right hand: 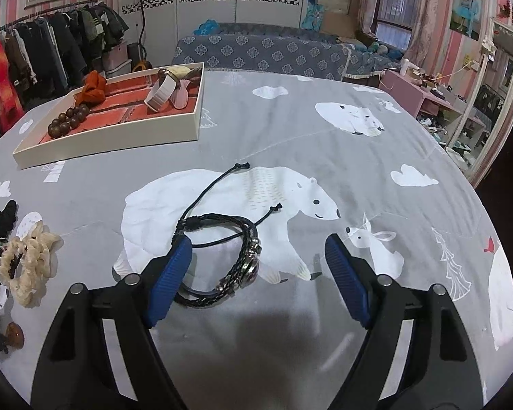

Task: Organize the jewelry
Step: 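Close the left tool on the rainbow claw clip while the right tool grips the braided leather bracelet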

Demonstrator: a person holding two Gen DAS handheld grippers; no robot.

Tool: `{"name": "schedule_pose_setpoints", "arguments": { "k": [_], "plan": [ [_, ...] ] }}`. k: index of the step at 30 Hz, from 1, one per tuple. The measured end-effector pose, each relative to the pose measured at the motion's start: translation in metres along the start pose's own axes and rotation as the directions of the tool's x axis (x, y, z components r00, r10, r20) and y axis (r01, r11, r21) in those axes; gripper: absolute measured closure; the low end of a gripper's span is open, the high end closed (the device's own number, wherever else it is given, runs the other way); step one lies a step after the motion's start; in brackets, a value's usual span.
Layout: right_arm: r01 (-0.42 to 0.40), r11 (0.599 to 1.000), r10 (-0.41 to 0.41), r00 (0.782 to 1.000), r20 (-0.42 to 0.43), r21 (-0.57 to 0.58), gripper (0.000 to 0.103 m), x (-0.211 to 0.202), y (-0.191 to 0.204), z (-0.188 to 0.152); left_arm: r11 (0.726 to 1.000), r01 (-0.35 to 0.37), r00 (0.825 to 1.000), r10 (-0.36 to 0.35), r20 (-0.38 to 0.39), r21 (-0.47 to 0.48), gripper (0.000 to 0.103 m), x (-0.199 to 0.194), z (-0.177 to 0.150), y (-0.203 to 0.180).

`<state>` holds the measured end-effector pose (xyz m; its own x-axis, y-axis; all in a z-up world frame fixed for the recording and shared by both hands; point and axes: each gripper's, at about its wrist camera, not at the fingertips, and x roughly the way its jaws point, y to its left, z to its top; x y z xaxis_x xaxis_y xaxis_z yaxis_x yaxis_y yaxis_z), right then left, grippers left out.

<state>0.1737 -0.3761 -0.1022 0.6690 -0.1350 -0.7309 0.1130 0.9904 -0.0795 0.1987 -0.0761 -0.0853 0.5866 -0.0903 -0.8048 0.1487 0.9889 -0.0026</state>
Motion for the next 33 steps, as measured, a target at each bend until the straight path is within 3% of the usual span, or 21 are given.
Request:
{"name": "schedule_pose_setpoints", "arguments": {
  "k": [19,22,27,33],
  "plan": [
    [-0.006,1.000,0.006,1.000,-0.025,-0.003,0.031,0.007,0.000,0.000,0.999,-0.013,0.998,0.011,-0.054,-0.030,0.005,0.028,0.014,-0.010],
    [-0.010,1.000,0.010,0.999,-0.036,-0.001,0.038,0.010,-0.001,0.001,1.000,-0.009,0.998,0.007,-0.059,-0.028,0.006,0.031,0.016,-0.012],
    [-0.020,1.000,0.020,0.998,-0.051,-0.004,0.054,0.012,0.001,-0.001,1.000,-0.010,0.999,0.009,-0.047,-0.018,0.025,0.026,0.011,-0.009],
    [-0.028,1.000,0.028,0.998,-0.063,-0.002,0.056,0.013,0.002,-0.004,1.000,0.013,0.999,-0.014,-0.046,-0.017,0.036,0.016,0.003,-0.002]
  ]
}}
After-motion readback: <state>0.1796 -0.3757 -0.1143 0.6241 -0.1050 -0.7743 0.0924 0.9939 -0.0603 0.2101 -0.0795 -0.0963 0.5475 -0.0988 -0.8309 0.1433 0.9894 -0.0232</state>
